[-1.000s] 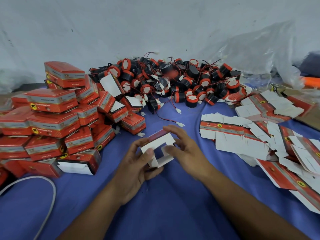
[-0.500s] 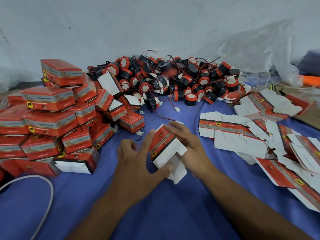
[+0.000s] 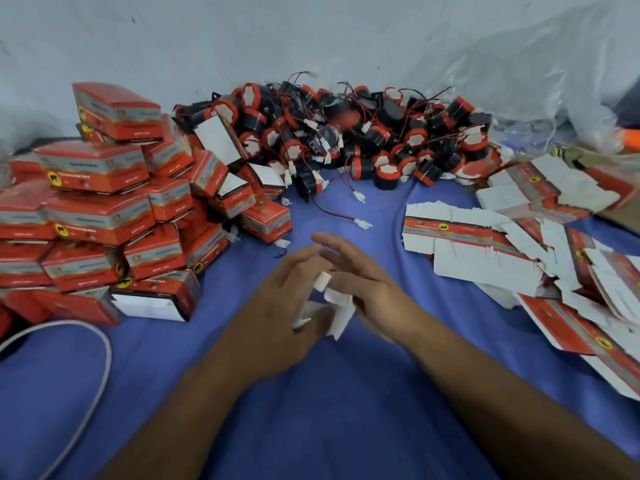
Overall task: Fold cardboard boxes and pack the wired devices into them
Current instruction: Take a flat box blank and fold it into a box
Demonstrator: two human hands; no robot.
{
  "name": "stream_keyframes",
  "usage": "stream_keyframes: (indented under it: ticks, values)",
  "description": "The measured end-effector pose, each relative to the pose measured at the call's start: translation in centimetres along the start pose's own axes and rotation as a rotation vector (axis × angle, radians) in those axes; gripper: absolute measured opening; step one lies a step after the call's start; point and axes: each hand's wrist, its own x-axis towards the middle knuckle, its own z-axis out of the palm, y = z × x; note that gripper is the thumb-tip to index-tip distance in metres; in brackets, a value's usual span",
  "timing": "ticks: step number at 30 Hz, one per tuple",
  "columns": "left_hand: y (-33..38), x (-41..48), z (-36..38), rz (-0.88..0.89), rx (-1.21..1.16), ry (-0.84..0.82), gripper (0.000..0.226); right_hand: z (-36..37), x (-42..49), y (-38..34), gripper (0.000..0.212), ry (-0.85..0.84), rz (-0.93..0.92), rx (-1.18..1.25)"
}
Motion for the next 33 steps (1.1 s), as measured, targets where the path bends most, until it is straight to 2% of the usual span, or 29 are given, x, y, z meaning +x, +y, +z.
stream_keyframes:
  ticks: [4,6,7,9,11,14,16,20,24,29,33]
  values:
    - [0.1,0.3,0.0,-0.156,-0.054,0.236,0.046,0.1,0.2,0.9,0.057,-0.003,0.005,-0.011]
    - [0.4,0.5,0.1,-0.205,-0.07,0.265,0.047,0.2,0.3,0.9,0.044,-0.029,0.025,0.031]
    - [0.6,0.6,0.2,-0.204,-0.066,0.261,0.046,0.2,0.0,0.7,0.046,-0.043,0.013,0.002]
    - [0.7,0.7,0.5,-0.16,-0.047,0.224,0.045,0.3,-0.4,0.7,0.059,-0.049,-0.02,-0.069]
    - [0.6,0.6,0.6,-0.098,0.008,0.134,0.051,0.4,-0.4,0.7,0.064,0.006,-0.036,-0.064]
    - [0.1,0.2,0.3,-0.022,0.136,-0.016,0.074,0.2,0.0,0.6,0.062,0.077,-0.056,-0.04]
    - [-0.1,0.0,-0.1,0.003,0.121,-0.086,0.089,0.2,0.1,0.5,0.059,0.081,-0.052,-0.041]
    - [-0.4,-0.1,-0.7,0.075,0.17,-0.132,0.095,0.1,0.5,0.7,0.053,0.111,-0.057,0.022]
    - [-0.5,0.3,-0.6,0.117,0.269,-0.007,0.081,-0.1,0.5,0.8,0.053,0.114,-0.049,0.026]
    - [-0.1,0.7,-0.7,0.011,0.283,0.256,0.072,0.8,0.2,0.5,0.066,0.021,-0.077,0.042]
    - [0.3,0.8,-0.6,-0.04,0.322,0.311,0.072,0.6,0.2,0.5,0.065,-0.043,-0.03,0.201]
